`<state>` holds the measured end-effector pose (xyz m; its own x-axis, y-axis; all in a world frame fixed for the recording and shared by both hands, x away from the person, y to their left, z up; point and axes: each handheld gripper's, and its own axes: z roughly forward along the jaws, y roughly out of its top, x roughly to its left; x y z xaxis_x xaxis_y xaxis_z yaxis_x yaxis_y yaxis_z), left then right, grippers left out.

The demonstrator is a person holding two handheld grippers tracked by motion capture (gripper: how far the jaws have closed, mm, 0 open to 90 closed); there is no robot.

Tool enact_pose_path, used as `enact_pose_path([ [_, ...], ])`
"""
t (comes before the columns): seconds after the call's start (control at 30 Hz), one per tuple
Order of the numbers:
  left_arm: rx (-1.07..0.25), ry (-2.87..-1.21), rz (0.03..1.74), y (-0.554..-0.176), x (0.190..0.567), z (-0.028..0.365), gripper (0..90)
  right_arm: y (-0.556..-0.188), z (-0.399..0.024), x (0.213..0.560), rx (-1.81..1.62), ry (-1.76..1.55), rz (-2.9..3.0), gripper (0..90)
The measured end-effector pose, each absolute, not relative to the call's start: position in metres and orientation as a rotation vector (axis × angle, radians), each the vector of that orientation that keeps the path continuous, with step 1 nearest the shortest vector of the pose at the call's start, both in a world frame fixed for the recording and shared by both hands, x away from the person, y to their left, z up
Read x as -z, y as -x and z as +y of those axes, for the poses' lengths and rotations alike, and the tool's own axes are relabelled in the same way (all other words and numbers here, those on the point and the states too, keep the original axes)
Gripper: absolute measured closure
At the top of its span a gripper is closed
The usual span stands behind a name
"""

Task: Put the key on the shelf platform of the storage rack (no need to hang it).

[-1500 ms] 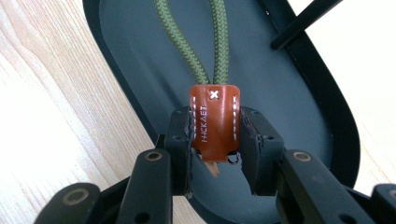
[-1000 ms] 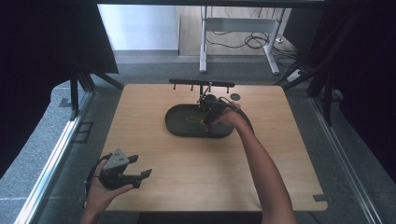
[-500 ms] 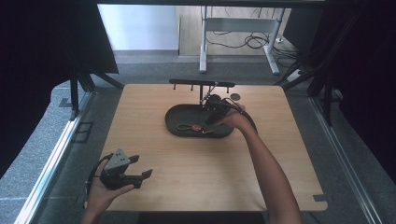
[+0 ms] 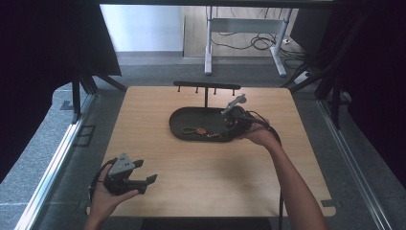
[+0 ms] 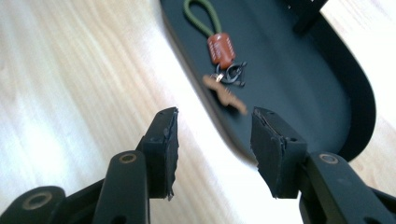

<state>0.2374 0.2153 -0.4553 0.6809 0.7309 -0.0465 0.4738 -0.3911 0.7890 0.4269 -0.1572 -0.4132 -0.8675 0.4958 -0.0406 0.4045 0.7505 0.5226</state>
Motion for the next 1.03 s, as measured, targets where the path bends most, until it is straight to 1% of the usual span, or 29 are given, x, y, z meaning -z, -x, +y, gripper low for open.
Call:
enact_pose_path([
  [0.1,-0.393,-2.062,0.928,-0.238,0.456,0.215,26.6,-0.419,-0.167,0.416,-0.784,-0.723,2.766,52.0],
  [0.2,-0.391,-2.067,0.932,-0.239,0.458,0.214,26.6,-0.406,-0.188,0.422,-0.823,-0.744,2.744,52.0],
  [0.27,-0.391,-2.069,0.933,-0.239,0.458,0.214,26.7,-0.403,-0.192,0.424,-0.826,-0.749,2.739,51.9],
  [0.4,-0.391,-2.074,0.934,-0.239,0.459,0.213,26.6,-0.387,-0.216,0.434,-0.886,-0.796,2.703,51.4],
  [0.47,-0.391,-2.074,0.935,-0.239,0.459,0.213,26.6,-0.384,-0.220,0.435,-0.892,-0.800,2.700,51.2],
  [0.6,-0.395,-2.078,0.932,-0.239,0.459,0.212,26.7,-0.367,-0.236,0.449,-0.919,-0.826,2.682,49.7],
  [0.63,-0.395,-2.080,0.934,-0.239,0.459,0.212,26.6,-0.358,-0.242,0.458,-0.937,-0.844,2.674,49.3],
  [0.73,-0.394,-2.082,0.938,-0.239,0.460,0.211,26.6,-0.348,-0.248,0.471,-0.950,-0.857,2.669,48.6],
  [0.87,-0.395,-2.087,0.936,-0.240,0.461,0.210,26.7,-0.347,-0.251,0.479,-0.948,-0.874,2.675,47.1],
  [0.93,-0.395,-2.086,0.936,-0.240,0.461,0.210,26.6,-0.347,-0.252,0.479,-0.944,-0.900,2.640,44.0],
  [1.0,-0.397,-2.087,0.934,-0.240,0.461,0.210,26.6,-0.346,-0.253,0.479,-0.948,-0.914,2.626,43.2],
  [1.03,-0.398,-2.088,0.934,-0.240,0.460,0.210,26.5,-0.343,-0.254,0.480,-0.952,-0.945,2.591,40.1],
])
